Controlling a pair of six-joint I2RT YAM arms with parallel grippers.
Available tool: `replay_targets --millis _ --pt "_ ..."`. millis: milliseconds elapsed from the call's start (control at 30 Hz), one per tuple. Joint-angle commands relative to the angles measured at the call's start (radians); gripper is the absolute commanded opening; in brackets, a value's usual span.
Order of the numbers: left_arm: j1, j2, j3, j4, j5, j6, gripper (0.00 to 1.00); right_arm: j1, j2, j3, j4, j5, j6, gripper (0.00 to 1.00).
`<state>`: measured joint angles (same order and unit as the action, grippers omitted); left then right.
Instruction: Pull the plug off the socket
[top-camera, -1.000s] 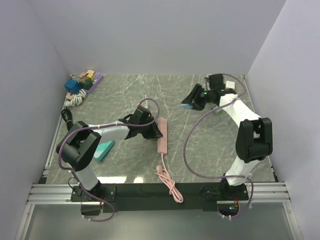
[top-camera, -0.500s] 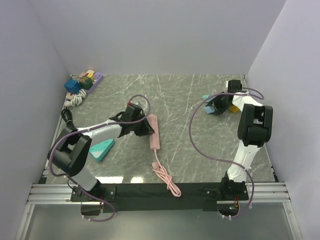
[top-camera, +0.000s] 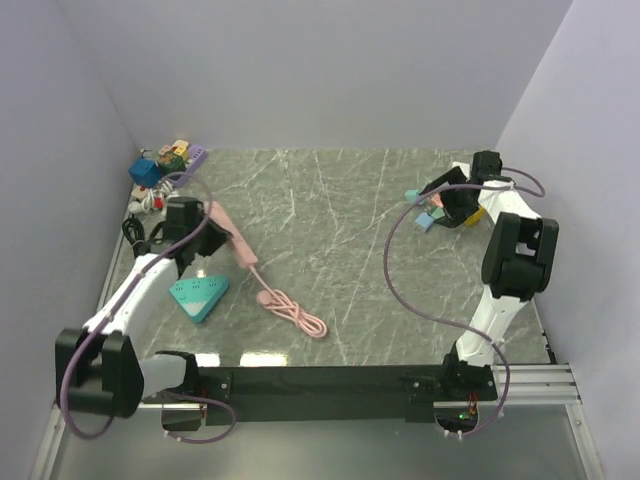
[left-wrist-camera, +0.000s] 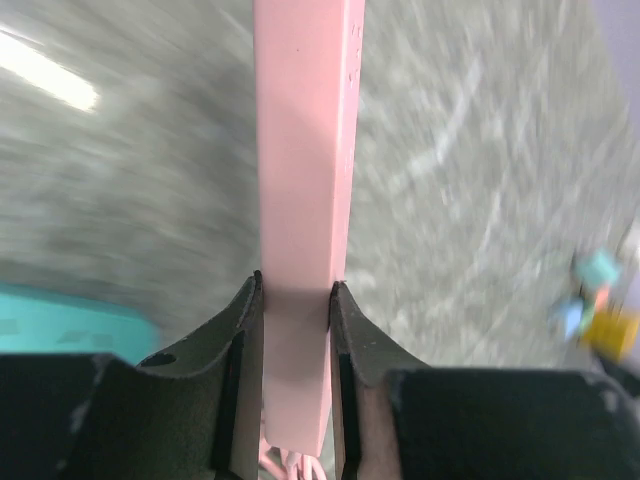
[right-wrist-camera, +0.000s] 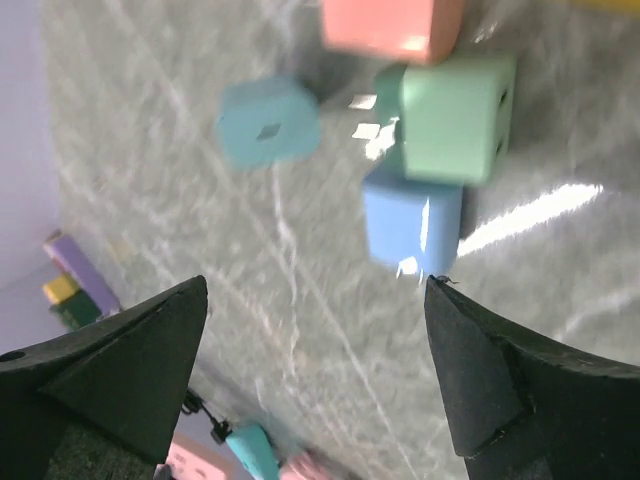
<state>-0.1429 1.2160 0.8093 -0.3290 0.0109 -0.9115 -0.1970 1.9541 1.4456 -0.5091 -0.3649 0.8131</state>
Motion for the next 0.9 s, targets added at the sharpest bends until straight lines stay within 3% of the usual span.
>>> replay_targets --millis 0,267,500,567,600,700,733,867 --pt "0.130 -0.093 -0.018 -0.067 -0.069 -0.010 0.00 0.005 -0.176 -0.074 0.011 -0.026 -0.006 0.95" --pt "0.517 -0.164 -0.160 -0.094 0.001 0.011 0.00 0.125 -0.400 -0.212 0.049 -0.130 -0.098 0.96" --pt "0.640 -0.151 -0.239 -0.081 0.072 0.022 0.00 0.315 -0.347 -0.110 0.012 -0.157 -0.183 0.96" --pt "0.640 -0.153 -0.225 -0.088 0.107 0.036 0.19 0.341 -0.334 -0.099 0.009 -0.155 -0.187 0.96" --pt "0.641 -0.154 -0.214 -0.096 0.115 0.046 0.45 0.364 -0.331 -0.093 0.009 -0.161 -0.190 0.96" --pt "0.638 -0.159 -0.124 -0.174 0.115 0.078 0.80 0.387 -0.320 -0.076 -0.017 -0.160 -0.210 0.96" --pt "0.640 -0.162 -0.095 -0.197 0.103 0.089 0.99 0.398 -0.317 -0.076 -0.020 -0.160 -0.215 0.96" --pt "0.626 -0.127 0.110 -0.298 0.041 0.170 0.99 0.413 -0.313 -0.077 -0.035 -0.157 -0.233 0.96"
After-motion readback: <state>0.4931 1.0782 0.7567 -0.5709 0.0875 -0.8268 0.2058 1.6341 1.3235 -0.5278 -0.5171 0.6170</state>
